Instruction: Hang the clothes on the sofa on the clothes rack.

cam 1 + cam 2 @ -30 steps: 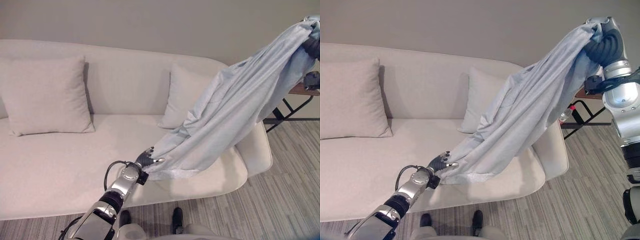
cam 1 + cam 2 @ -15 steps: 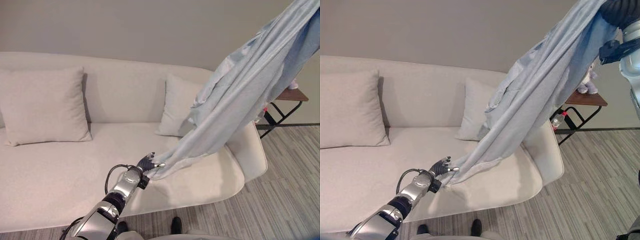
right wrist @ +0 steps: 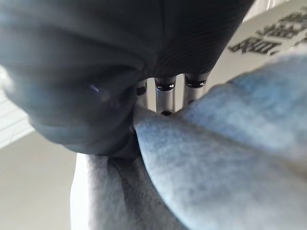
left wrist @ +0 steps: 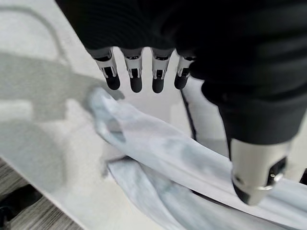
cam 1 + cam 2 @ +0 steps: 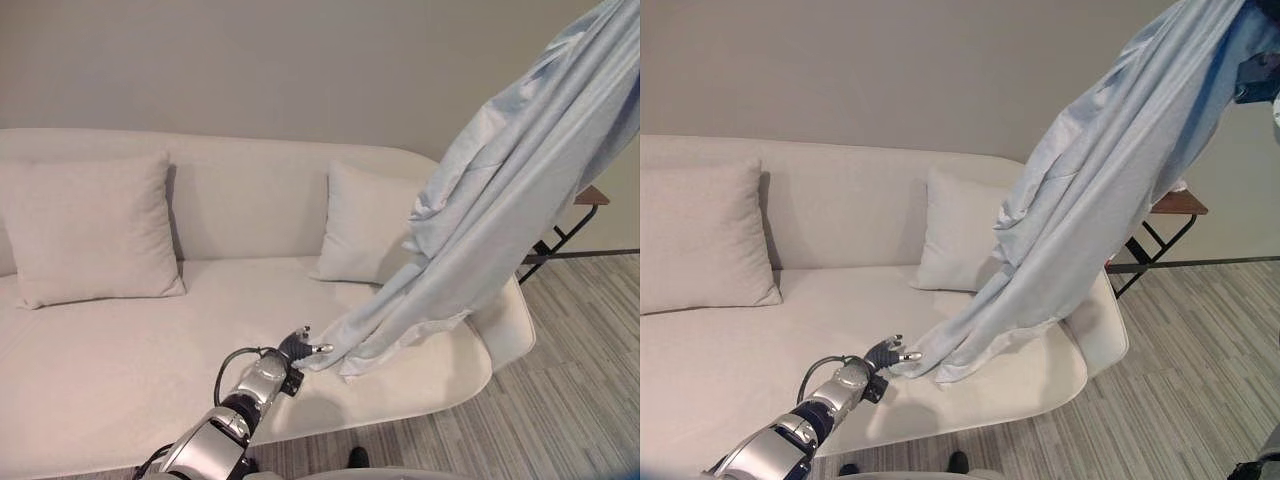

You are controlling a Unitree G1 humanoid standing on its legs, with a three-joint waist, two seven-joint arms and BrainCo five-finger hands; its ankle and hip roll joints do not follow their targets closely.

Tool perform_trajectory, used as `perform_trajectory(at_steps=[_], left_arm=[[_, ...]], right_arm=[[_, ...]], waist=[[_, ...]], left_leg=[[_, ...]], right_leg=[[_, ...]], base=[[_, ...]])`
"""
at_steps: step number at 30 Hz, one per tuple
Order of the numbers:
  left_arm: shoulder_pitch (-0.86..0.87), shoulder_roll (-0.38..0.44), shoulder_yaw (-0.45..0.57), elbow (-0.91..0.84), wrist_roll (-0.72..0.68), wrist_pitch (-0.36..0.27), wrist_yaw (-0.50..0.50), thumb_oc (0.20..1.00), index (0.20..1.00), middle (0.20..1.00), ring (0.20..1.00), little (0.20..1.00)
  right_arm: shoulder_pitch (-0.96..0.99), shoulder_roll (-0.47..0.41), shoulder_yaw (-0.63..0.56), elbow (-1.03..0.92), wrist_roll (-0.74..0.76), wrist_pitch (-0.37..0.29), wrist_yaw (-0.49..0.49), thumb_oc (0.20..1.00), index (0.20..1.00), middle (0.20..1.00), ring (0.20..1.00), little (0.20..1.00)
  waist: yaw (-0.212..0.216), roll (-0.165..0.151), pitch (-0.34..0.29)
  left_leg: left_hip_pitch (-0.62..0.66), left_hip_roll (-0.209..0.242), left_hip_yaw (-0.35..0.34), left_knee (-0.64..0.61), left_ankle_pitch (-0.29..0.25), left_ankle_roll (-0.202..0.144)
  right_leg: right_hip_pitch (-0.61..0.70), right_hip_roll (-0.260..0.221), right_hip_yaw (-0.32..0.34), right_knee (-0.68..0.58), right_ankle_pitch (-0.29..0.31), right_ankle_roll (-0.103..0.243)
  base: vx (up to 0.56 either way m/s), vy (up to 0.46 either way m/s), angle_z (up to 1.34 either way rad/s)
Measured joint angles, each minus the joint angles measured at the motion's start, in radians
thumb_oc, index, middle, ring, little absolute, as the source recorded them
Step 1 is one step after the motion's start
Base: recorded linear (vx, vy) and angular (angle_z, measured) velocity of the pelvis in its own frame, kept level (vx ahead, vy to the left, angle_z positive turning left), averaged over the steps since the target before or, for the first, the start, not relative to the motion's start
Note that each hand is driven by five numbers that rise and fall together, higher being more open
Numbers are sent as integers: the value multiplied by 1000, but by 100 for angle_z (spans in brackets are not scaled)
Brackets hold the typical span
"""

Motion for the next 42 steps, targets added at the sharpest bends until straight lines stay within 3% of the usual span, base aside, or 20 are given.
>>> perform_trajectory(at_steps=[8, 18, 23, 26, 32, 39, 42], left_arm=[[10, -54, -36, 72, 1, -1, 2, 1000, 1000, 1000, 1000, 1000], [7, -120, -77, 34, -8, -2, 18, 1000, 1000, 1000, 1000, 1000], [5, -134, -72, -37, -43, -2, 20, 1000, 1000, 1000, 1000, 1000], [1, -142, -72, -46, -80, -4, 24, 1000, 1000, 1000, 1000, 1000], [-10, -146, -73, -45, -81, -5, 23, 1000, 1000, 1000, 1000, 1000], [-8, -150, -75, -31, -81, -6, 19, 1000, 1000, 1000, 1000, 1000], [-8, -161, -74, -32, -85, -6, 18, 1000, 1000, 1000, 1000, 1000]], right_arm=[[-106, 10, 64, 70, 60, -2, -11, 200, 200, 200, 200, 200], [-114, 29, 60, 25, 77, -23, -11, 200, 200, 200, 200, 200], [18, 79, -93, -49, 84, -35, -15, 200, 200, 200, 200, 200], [124, 153, -161, -195, 96, -39, -16, 200, 200, 200, 200, 200], [112, 161, -143, -167, 95, -46, -19, 200, 200, 200, 200, 200], [-149, 192, 56, -46, 95, -53, -38, 200, 200, 200, 200, 200], [-173, 215, 64, -30, 96, -58, -38, 200, 200, 200, 200, 200]], waist=[[-3, -38, -47], [-4, -39, -52], [-10, -37, -52], [-38, -27, -53], [-36, -26, -53], [-30, -17, -52], [-29, -18, -53]], left_leg=[[3, 2, 9, 0, 0, -1], [9, 2, 11, 0, -5, -8], [13, 2, 12, 0, -5, -7], [14, 2, 12, 0, -5, -7], [14, 2, 11, -1, -5, -8], [15, 3, 11, 0, -6, -8], [16, 2, 11, 0, -7, -9]], right_leg=[[-1, 2, 6, 0, -3, 3], [0, 1, 5, 0, -3, 3], [2, 1, 5, 1, -3, 3], [3, 2, 5, 1, -3, 4], [4, 1, 3, 0, -3, 4], [5, 0, 2, 0, -5, 6], [7, 0, 1, 1, -6, 7]], base=[[6, -2, -2], [-9, -15, -1], [0, 0, 0], [0, 0, 0], [0, 0, 0], [14, 1, 0], [0, 0, 0]])
